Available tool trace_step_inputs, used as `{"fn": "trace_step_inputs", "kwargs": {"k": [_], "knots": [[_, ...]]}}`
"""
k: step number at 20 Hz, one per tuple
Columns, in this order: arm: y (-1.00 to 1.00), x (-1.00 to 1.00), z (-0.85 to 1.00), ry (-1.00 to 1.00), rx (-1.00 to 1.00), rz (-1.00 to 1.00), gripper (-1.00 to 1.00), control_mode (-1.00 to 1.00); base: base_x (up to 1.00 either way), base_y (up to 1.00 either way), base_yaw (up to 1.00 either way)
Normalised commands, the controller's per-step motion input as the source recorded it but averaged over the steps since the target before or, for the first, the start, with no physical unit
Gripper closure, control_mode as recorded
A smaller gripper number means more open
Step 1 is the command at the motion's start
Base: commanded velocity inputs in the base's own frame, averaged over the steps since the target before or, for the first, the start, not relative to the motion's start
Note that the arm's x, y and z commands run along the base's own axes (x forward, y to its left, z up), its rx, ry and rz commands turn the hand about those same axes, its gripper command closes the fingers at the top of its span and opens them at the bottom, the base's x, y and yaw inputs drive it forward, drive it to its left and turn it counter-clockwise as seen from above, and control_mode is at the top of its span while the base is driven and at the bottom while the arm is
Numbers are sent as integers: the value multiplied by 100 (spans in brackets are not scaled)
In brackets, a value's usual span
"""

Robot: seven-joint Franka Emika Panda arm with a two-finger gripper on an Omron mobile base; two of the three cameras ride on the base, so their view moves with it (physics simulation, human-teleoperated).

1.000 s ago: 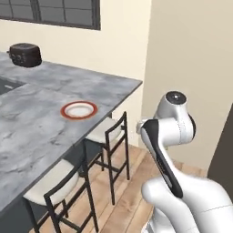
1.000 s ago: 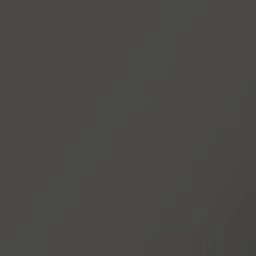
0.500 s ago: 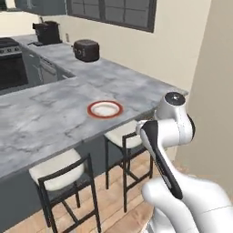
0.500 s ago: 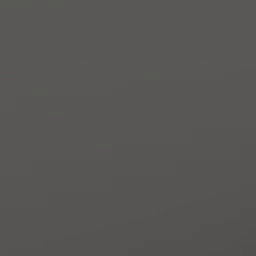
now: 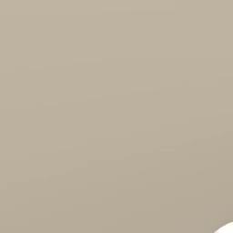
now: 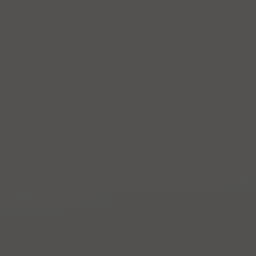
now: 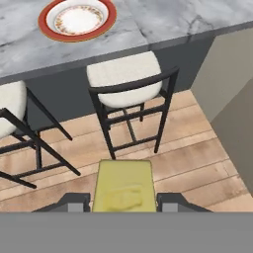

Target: Retrieve the butter from the fridge and place it on a plate on the dining table. Then retrieve the butter knife by the fridge and place it near the plate.

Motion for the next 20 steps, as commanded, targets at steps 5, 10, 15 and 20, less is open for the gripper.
{"fn": "trace_step_inputs", "kwargs": {"k": [5,10,15,20], "knots": [[0,0,0,0,0,0,100,100,40,-83,35],[0,0,0,0,0,0,100,100,65,-24,8],[0,0,0,0,0,0,100,100,65,20,-1],[0,0,0,0,0,0,100,100,49,34,0]]}}
